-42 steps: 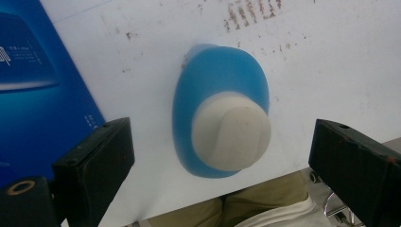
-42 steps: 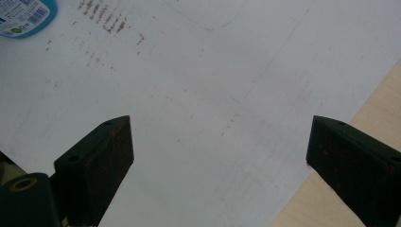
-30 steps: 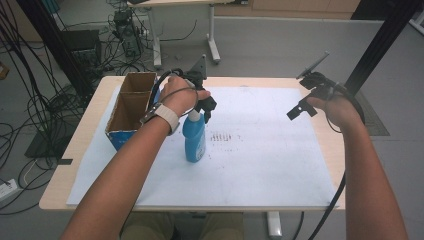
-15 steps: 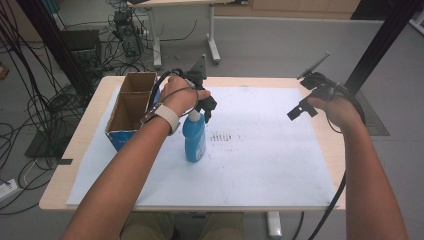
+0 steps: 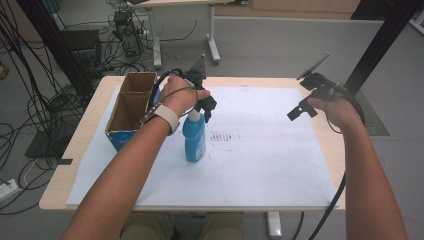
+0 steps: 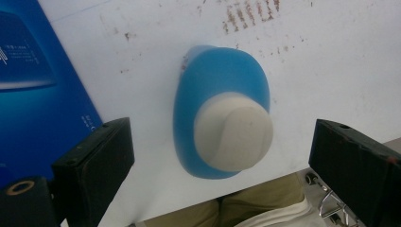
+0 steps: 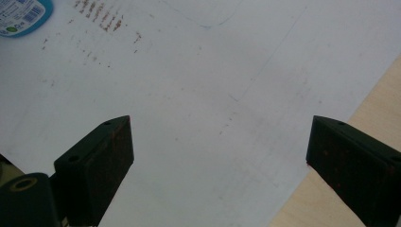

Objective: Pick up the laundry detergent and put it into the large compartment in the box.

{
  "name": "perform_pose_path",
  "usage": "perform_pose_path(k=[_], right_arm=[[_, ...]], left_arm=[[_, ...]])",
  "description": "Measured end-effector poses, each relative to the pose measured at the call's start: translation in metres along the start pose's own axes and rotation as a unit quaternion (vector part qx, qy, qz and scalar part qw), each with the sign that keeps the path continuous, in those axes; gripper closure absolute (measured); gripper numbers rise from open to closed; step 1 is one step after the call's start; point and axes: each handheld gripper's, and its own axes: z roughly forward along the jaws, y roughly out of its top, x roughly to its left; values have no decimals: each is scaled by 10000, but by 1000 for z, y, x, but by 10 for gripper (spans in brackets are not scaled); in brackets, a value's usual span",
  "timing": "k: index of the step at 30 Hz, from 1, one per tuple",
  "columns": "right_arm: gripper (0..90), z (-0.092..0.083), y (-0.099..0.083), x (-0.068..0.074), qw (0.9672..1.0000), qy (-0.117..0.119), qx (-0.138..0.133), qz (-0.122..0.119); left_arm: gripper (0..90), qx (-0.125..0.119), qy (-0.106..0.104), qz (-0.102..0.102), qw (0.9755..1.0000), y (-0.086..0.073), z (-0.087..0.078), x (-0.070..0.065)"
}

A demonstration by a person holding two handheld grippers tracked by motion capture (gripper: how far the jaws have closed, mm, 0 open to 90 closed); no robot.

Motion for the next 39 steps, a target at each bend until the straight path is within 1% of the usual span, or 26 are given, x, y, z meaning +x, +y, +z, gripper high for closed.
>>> perform_pose_path(k=[14,16,18,24,29,39], right_arm=[[81,-1,-1,0,10000,-6,-1,4],[81,-1,-1,-1,10000,-1,1,12],[81,-1,-1,-1,10000,2,-7,16],[81,0,-2,-2,10000,7,5,38],[81,0,-2,-2,10000,13,13,30],[81,1,-3,-3,10000,-3,38,44]], left_arm=[[78,-7,1,-9,10000,-1,2,0],[78,-2,31,-3,10000,-1,2,-1],[78,-5,-12,-10,10000,-1,1,0],[78,-19,10,-27,10000,-2,1,0],[78,-40,-10,-51,10000,-2,1,0],[78,-30,-6,-46,10000,-2,1,1]])
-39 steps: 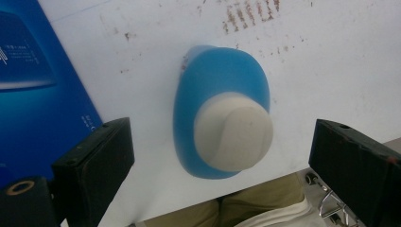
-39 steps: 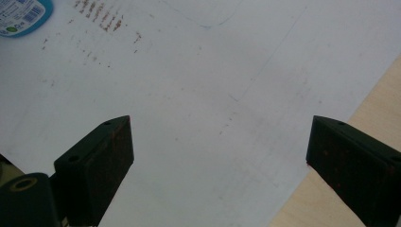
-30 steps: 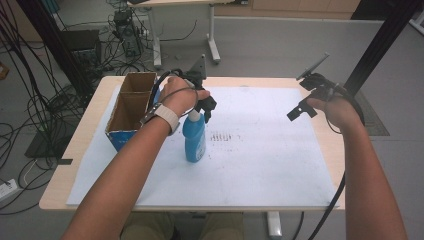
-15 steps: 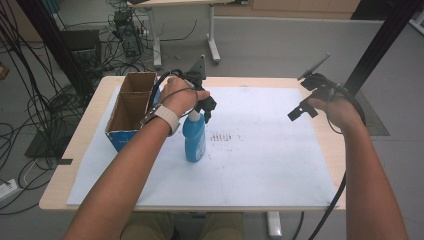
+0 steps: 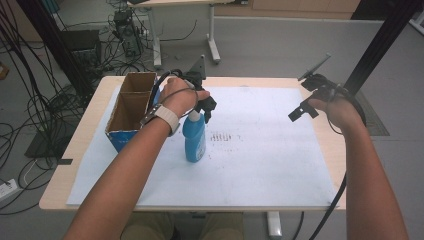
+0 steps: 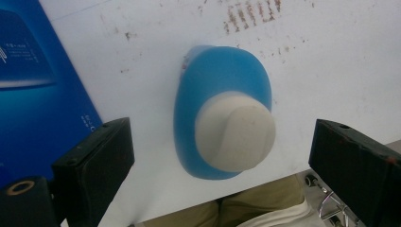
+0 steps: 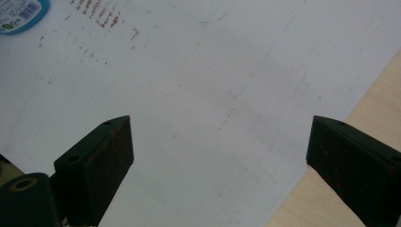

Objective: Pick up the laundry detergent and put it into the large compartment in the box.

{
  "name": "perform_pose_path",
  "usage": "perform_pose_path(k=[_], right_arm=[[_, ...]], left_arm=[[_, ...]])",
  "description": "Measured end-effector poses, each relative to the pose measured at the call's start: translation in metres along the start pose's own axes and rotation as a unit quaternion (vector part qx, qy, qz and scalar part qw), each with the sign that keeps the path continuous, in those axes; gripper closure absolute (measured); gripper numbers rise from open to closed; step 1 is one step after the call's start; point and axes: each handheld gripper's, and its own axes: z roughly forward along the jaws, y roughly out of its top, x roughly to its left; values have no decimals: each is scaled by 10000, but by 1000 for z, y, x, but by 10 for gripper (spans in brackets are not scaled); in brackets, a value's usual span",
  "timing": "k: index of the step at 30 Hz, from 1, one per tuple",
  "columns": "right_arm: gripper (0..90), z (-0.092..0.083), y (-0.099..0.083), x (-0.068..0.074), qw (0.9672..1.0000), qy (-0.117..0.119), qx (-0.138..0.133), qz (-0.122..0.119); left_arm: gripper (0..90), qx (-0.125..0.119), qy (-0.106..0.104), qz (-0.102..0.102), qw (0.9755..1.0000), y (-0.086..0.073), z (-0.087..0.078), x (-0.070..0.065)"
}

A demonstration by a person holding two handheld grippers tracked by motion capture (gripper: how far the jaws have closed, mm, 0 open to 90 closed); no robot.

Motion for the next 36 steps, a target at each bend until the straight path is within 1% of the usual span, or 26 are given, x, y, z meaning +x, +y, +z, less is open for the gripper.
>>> perform_pose_path(k=[5,11,20,22,29,36], right_arm=[[81,1,0,0,10000,13,-5,-6],[81,1,2,1,10000,11,-3,-23],[81,2,0,0,10000,8,-8,-13],[81,2,0,0,10000,14,-7,-2],[81,3,-1,0,10000,22,-5,-1],[81,3,-2,0,10000,16,-30,-4]], left_arm=[[78,13,10,6,10000,0,0,0],[79,4,-44,4,10000,0,0,1],[79,-46,-9,-4,10000,-1,2,-1],[79,-34,1,33,10000,0,2,-2],[78,-52,-26,9,10000,-1,3,-2],[82,-39,2,81,10000,0,4,-3]])
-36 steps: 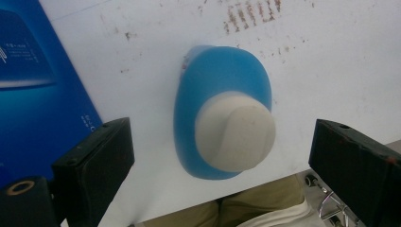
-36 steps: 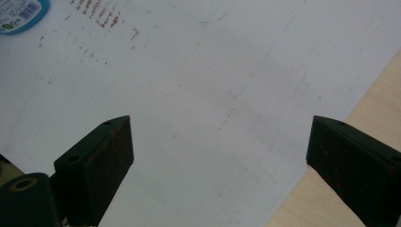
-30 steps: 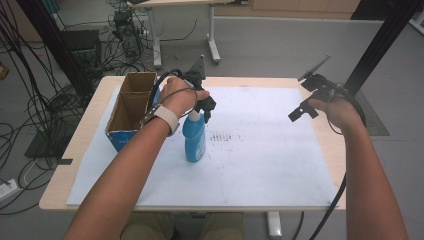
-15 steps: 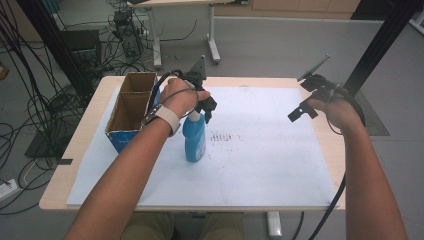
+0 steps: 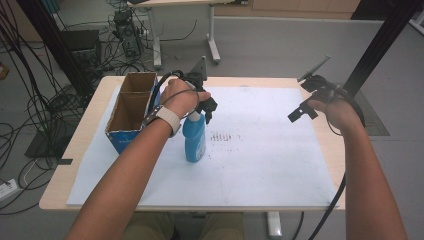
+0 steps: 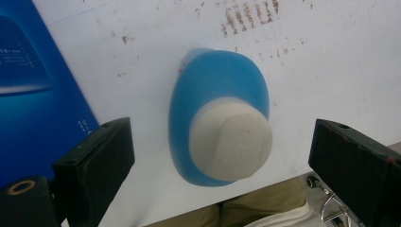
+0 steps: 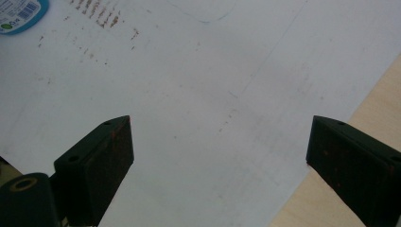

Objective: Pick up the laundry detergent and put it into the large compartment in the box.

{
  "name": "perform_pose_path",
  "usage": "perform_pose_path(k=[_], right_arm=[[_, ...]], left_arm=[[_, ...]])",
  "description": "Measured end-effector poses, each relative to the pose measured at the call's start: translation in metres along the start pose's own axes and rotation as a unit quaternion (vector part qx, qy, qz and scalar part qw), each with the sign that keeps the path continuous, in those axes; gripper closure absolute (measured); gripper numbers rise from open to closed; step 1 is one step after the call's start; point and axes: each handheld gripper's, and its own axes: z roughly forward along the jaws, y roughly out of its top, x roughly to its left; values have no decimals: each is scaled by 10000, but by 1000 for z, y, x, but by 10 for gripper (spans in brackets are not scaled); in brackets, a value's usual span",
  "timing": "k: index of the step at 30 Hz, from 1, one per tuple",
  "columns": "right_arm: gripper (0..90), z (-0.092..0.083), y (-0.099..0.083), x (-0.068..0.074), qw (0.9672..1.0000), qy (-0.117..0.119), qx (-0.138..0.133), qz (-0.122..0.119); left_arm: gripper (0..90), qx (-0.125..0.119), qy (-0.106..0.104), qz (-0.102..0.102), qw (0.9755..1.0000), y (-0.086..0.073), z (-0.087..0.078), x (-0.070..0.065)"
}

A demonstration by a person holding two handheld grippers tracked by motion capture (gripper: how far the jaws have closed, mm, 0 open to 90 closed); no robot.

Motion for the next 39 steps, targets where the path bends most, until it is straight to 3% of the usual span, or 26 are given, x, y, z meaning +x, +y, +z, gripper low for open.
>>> perform_pose_path(k=[39], right_arm=[[81,14,-7,-3,9999,102,16,-9]], left_arm=[[113,118,124,253,9995,10,42,-4]])
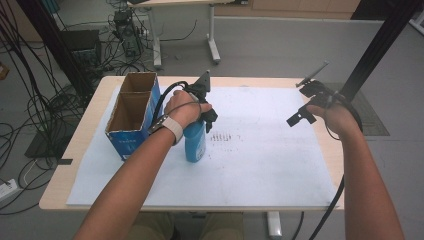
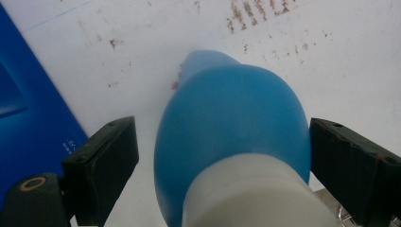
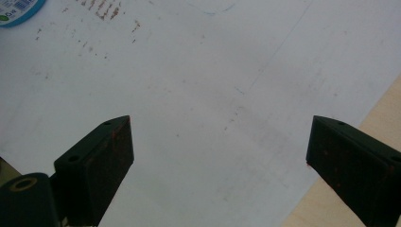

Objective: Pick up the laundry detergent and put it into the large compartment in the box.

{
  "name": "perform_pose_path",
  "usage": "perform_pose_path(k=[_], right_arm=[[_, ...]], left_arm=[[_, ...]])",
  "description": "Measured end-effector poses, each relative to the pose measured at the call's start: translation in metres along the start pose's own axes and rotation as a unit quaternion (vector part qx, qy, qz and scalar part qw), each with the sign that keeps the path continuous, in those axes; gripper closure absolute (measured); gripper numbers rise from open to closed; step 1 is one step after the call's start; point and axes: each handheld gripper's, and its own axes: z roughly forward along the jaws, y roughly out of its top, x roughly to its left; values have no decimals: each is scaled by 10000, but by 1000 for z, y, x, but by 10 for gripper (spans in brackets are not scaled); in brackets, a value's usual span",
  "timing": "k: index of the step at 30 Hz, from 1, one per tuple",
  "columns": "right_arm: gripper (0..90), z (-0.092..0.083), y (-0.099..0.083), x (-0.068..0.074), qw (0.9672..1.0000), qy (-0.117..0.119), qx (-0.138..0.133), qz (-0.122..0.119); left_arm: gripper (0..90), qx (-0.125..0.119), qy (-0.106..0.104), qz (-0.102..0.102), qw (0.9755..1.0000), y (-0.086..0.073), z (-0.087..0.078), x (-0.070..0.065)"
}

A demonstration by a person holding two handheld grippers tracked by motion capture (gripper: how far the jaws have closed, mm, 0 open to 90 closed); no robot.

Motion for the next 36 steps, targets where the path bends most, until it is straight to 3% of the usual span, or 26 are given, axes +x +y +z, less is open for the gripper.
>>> perform_pose_path(k=[17,36], right_arm=[[81,3,-5,-4,10000,37,-18,29],[81,5,-5,-5,10000,72,-24,21]], left_arm=[[166,7,32,91,10000,3,6,-1],[342,-107,40,67,9999,0,7,-3]])
